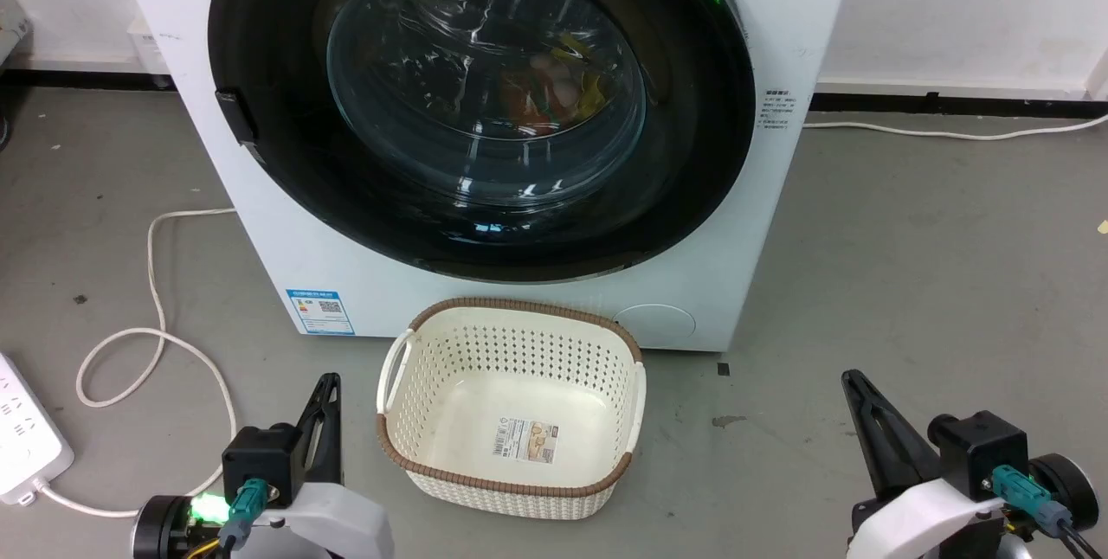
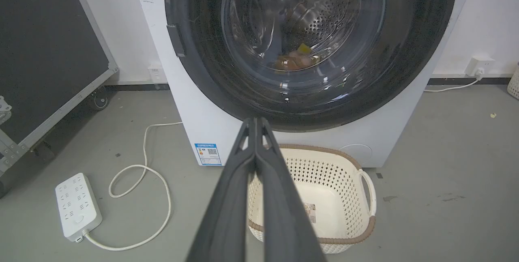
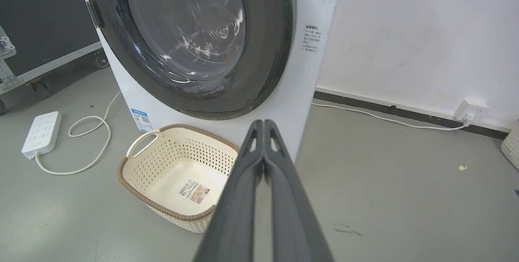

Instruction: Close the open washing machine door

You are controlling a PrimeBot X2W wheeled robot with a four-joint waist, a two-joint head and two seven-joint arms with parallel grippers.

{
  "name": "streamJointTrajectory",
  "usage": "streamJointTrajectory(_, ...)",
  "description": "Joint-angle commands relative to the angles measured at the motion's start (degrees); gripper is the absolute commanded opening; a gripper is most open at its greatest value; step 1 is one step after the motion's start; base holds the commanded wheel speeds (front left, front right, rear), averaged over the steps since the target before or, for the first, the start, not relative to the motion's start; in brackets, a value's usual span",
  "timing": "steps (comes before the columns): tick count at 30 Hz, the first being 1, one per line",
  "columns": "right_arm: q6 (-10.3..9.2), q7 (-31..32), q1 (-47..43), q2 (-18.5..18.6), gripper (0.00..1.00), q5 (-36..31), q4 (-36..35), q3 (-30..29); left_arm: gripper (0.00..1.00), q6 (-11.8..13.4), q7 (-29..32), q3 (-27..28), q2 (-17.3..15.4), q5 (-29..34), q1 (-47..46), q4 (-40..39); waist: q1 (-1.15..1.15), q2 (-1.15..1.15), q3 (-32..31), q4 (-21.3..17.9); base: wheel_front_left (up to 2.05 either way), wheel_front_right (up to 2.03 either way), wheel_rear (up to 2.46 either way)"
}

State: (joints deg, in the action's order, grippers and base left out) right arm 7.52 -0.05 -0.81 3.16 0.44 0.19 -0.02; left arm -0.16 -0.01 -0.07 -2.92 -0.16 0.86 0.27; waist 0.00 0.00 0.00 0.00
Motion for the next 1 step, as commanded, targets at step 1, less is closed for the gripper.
streamJointTrajectory(1, -0.03, 0.0, 0.8, -0.3, 0.00, -0.4, -0.2, 0.0, 0.00, 0.2, 0.0, 0.1, 0.0, 0.2, -0.9, -0.3, 0.00, 0.00, 0.0, 0.0, 0.00, 0.00, 0.00)
